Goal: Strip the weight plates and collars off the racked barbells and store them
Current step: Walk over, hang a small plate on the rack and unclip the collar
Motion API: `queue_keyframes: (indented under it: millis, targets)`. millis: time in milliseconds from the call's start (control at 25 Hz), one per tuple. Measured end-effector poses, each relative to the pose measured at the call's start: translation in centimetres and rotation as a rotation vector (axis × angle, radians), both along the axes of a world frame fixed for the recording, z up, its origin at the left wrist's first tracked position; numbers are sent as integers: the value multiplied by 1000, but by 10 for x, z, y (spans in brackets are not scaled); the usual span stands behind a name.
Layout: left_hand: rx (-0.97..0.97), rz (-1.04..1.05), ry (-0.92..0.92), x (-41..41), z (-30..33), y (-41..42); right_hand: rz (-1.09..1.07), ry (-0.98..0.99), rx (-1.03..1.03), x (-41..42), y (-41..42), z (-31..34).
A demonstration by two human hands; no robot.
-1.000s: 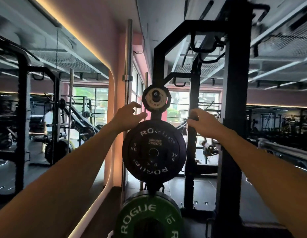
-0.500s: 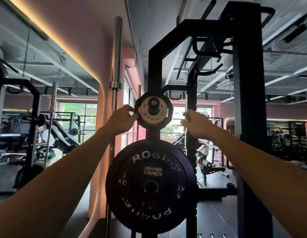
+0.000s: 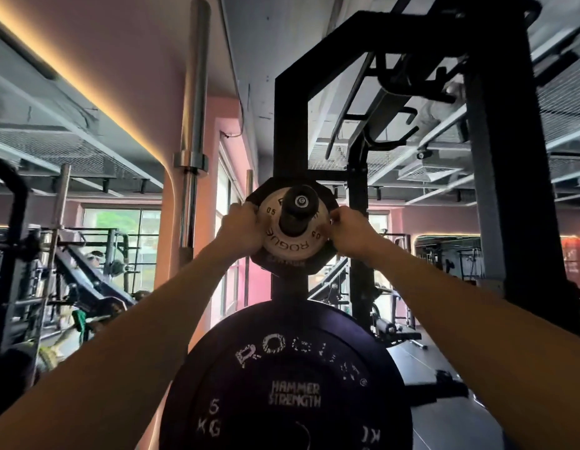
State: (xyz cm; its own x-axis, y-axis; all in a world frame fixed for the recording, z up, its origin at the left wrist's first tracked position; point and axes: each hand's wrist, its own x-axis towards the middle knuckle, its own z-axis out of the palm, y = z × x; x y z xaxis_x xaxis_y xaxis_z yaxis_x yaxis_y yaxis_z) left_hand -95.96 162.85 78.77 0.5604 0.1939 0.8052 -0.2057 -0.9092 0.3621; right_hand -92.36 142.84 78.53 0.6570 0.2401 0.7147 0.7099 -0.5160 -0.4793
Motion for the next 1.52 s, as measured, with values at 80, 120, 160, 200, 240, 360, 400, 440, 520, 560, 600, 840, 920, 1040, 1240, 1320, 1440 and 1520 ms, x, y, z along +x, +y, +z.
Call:
queue_keyframes:
  millis: [80, 120, 160, 200, 240, 360, 400, 440, 520, 560, 600, 840, 920, 1040, 1240, 1320, 1440, 1520]
  targets:
    - [-29, 31, 6, 5, -1, -2, 38, 70, 101, 12, 9, 1]
    - [-47, 22, 13, 4, 0, -5, 64, 129, 141, 15, 11, 1]
    - [-80, -18, 18, 1, 2, -9, 110, 193, 178, 14, 12, 2]
    - [-126, -80, 18, -2, 4, -12, 166, 251, 207, 12, 10, 1]
    - [-168, -139, 11, -5, 8, -14, 215, 300, 229, 10, 8, 2]
    - [-263, -219, 3, -20, 13, -20, 299, 387, 316, -8, -4, -2]
    - [-306, -243, 7, -27, 13, -23, 314, 391, 334, -13, -8, -3]
    - [-350, -269, 11, -34, 12, -26, 332, 390, 346, -18, -11, -4]
    - [-402, -293, 6, -53, 10, -32, 393, 371, 361, -33, -18, -4]
    - [-409, -289, -1, -65, 9, -37, 428, 355, 369, -42, -22, -4]
    - [-411, -284, -9, -78, 9, -42, 459, 337, 373, -53, -27, -5]
    - [-465, -253, -28, -163, -11, -94, 551, 279, 296, -117, -77, -19]
    - [-474, -207, -37, -193, -28, -123, 577, 300, 269, -140, -105, -34]
    - [-522, -159, -12, -229, -53, -176, 590, 338, 224, -170, -157, -55]
    - [-487, -77, 22, -277, -78, -254, 580, 366, 151, -210, -234, -73]
    - [-459, -41, 9, -299, -86, -287, 585, 367, 141, -226, -262, -77]
    - [-488, -44, 30, -335, -101, -326, 568, 374, 87, -257, -301, -83]
    - [-504, -69, 56, -358, -111, -347, 566, 383, 62, -279, -325, -91]
